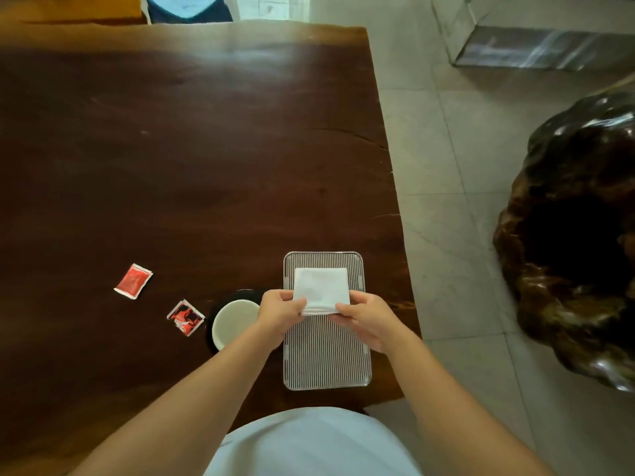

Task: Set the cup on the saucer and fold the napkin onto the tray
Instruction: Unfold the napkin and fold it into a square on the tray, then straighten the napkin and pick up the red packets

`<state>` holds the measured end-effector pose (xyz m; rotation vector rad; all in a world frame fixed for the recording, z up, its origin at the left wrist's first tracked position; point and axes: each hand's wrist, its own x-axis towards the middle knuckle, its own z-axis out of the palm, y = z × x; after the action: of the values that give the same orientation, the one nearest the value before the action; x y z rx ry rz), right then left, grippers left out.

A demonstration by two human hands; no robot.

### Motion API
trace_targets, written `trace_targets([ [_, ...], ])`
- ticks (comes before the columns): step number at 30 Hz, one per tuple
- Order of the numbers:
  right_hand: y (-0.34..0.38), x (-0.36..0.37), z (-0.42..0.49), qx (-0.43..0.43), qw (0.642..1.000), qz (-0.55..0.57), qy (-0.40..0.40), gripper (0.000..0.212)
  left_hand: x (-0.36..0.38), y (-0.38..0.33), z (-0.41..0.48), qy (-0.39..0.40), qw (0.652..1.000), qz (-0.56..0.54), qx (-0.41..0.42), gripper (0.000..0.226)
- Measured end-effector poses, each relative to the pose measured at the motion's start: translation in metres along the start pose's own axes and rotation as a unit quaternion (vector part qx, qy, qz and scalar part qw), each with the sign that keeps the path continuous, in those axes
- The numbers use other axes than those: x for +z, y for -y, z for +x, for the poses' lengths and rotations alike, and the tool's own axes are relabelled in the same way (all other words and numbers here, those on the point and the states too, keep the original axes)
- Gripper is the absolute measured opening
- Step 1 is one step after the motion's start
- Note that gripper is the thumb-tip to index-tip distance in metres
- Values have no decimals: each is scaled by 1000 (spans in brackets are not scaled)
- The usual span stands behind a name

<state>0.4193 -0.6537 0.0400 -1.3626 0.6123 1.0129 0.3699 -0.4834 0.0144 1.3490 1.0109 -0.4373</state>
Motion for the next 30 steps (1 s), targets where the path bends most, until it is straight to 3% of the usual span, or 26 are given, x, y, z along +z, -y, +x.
trace_targets([
  [8,4,-6,35,-21,993,-37,-107,49,22,-7,21,-23,998,-20,-54,40],
  [13,2,-9,54,-41,967,-180,-178,45,23,-6,32,-50,995,74,-52,47],
  [16,0,-11,58,-58,934,-287,-203,30,23,-6,36,-64,990,121,-29,50],
  [21,-3,-11,59,-62,919,-329,-209,20,20,-8,38,-72,982,172,9,44],
  [26,0,-15,55,-75,923,-316,-207,26,16,-13,33,-56,967,250,16,40],
  [30,7,-16,48,-82,924,-315,-202,20,8,-18,29,-31,952,304,7,19],
])
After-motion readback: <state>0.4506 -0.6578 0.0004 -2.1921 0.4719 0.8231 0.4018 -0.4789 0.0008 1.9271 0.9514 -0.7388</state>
